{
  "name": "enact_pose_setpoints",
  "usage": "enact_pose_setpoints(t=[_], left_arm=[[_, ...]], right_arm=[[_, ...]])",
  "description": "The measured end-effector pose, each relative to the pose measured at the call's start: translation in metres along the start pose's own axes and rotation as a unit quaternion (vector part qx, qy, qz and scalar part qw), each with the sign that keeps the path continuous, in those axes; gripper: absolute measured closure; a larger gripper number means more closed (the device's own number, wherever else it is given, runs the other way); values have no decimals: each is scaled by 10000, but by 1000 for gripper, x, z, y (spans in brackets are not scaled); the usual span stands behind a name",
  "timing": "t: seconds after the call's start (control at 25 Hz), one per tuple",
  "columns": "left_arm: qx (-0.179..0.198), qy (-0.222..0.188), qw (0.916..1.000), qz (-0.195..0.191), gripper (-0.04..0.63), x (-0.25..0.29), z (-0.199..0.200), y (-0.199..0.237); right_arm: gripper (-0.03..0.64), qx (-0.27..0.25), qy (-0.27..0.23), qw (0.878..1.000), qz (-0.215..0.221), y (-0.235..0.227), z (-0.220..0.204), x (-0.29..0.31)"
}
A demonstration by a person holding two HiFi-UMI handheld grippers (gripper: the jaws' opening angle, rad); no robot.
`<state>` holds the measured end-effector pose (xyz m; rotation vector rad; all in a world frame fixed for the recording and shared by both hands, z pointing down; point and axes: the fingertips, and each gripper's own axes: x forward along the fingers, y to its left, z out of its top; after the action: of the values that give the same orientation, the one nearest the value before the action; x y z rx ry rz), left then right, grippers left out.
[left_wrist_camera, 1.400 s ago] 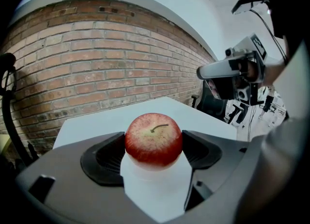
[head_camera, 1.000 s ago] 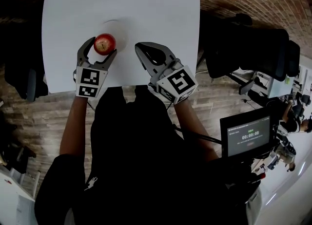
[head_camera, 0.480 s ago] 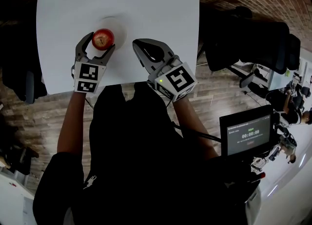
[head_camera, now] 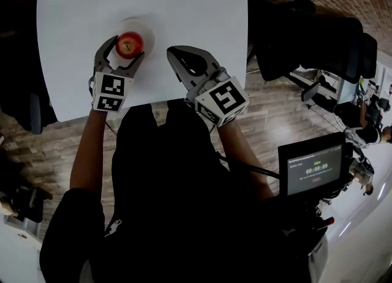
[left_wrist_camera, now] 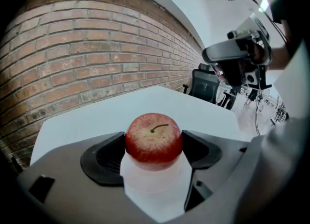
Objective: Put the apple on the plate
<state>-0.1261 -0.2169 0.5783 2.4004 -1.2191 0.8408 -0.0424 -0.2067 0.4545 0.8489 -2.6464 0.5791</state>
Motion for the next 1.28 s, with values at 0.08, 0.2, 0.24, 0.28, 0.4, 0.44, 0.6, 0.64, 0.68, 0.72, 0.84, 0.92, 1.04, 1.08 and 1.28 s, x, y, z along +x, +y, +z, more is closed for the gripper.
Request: enact_pose_setpoints(t=[0.08, 0.2, 0.24, 0.28, 0.4, 0.44, 0.6, 0.64, 0.68, 0.72, 0.84, 0.92, 1.04, 1.08, 1.28], left_arm=[[33, 17, 10000, -44, 221, 4, -2, -3], [19, 55, 9999, -85, 221, 7, -1, -3], [17, 60, 9999, -88, 221, 9, -1, -3], [17, 69, 9999, -88, 221, 10, -1, -2], [38, 111, 9999, -68, 221, 16, -6, 1], [44, 124, 9999, -56, 221, 17, -7, 3], [134, 159, 9998, 27, 221, 22, -11, 5], [170, 171, 9997, 40, 221, 24, -12, 5], [200, 183, 9996, 44, 221, 25, -14, 4], [220, 184, 9996, 44, 221, 26, -14, 4], [237, 123, 9996, 57, 221, 28, -13, 2], [230, 148, 9996, 85, 221, 27, -16, 1], [191, 152, 9996, 136, 221, 27, -19, 3], [175, 156, 9996, 142, 221, 26, -20, 3], [164, 153, 9996, 182, 221, 25, -22, 4]], right_arm=[[612, 35, 11, 10000, -44, -2, -2, -2], [612, 78, 2, 9999, -103, -4, -3, -5], [612, 87, 8, 9999, -122, -5, -4, -6], [612, 99, 19, 9999, -139, -6, -5, -7], [614, 135, 47, 9997, -178, -7, -6, -8], [613, 143, 48, 9997, -188, -8, -6, -8], [613, 168, 63, 9995, -250, -11, -9, -11], [612, 177, 68, 9995, -257, -11, -9, -11], [612, 185, 74, 9995, -259, -11, -10, -11], [612, 194, 76, 9994, -262, -11, -10, -12], [612, 206, 72, 9994, -276, -12, -10, -12], [612, 210, 69, 9994, -279, -12, -11, -13], [612, 204, 96, 9994, -252, -11, -12, -13], [612, 207, 105, 9994, -246, -11, -12, -13], [612, 216, 127, 9994, -240, -11, -14, -14]])
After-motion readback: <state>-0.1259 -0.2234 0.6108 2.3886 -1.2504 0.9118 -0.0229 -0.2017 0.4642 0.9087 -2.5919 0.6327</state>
